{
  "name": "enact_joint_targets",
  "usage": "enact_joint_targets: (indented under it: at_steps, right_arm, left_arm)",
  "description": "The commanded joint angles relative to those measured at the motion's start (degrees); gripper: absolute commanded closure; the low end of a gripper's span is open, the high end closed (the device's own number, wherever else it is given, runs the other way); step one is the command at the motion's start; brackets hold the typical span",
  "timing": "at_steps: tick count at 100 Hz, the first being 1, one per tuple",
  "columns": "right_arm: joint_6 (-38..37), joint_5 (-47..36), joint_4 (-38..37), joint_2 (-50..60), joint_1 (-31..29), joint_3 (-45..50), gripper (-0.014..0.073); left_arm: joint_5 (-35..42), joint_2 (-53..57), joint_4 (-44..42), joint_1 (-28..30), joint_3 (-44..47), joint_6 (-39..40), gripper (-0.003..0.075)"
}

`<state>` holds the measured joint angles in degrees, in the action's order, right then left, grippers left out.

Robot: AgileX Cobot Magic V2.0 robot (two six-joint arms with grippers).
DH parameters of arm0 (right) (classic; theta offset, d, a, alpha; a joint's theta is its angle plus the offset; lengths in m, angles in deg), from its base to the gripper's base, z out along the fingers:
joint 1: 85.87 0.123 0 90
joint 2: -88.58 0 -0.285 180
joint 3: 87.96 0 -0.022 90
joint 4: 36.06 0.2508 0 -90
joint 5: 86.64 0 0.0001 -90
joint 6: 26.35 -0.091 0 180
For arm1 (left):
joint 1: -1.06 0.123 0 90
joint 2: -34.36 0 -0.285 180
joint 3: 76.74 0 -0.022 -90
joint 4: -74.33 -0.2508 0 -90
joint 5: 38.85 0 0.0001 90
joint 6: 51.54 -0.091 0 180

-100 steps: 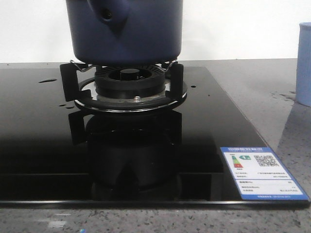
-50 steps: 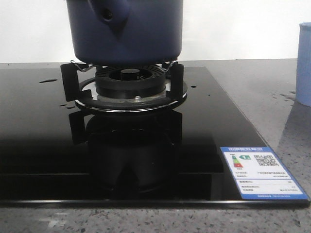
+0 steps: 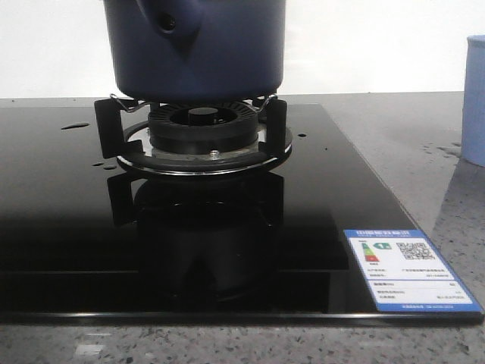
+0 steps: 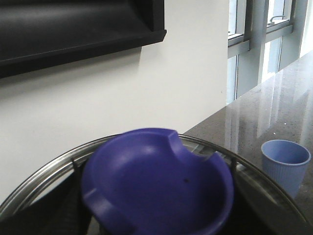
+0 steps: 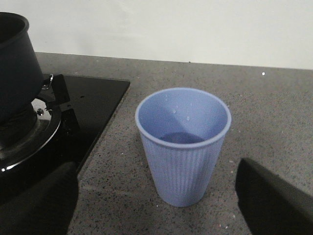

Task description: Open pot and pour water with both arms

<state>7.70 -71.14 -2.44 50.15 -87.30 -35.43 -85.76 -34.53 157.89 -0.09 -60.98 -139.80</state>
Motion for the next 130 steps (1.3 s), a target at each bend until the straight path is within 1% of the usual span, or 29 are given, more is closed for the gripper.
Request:
enact_joint_targets:
  at_steps: [1, 37, 49, 68, 77, 94, 111, 130]
  right_arm:
    - [0.58, -6.88, 3.61, -0.20, -0.22, 0.44, 0.0021]
    - [0.58, -11.67, 3.73, -1.38, 0.03, 1.54, 0.0021]
    - [0.58, -12.77, 3.63, -3.94, 2.46, 1.54, 0.0021]
    - [0.58, -19.40, 3.01, -8.37, 8.68, 1.54, 0.0021]
    - [0.58, -22.87, 2.88, -10.91, 10.61, 1.54, 0.0021]
    - [0.58, -30.70, 2.88, -16.86, 10.93, 1.54, 0.0021]
    - [0.23, -33.26, 2.88, -21.96, 11.02, 1.54, 0.0021]
    - [-3.32, -37.84, 2.88, -26.90, 11.28, 1.54, 0.0021]
  left_arm:
    - [0.80, 1.46, 5.71, 0.15, -1.67, 0.69, 0.0425]
    - [0.80, 1.46, 7.12, -0.06, -1.67, 0.69, 0.0425]
    - [0.80, 1.46, 7.12, -0.06, -1.67, 0.69, 0.0425]
    - [0.80, 1.46, 7.12, -0.06, -1.67, 0.69, 0.0425]
    - [0.80, 1.46, 7.12, -0.06, -1.67, 0.69, 0.0425]
    - [0.42, 1.46, 7.20, -0.06, -1.67, 0.69, 0.0425]
    - [-0.15, 1.46, 7.24, -0.06, -1.67, 0.69, 0.0425]
    - [-0.25, 1.46, 7.81, -0.06, -1.67, 0.69, 0.0425]
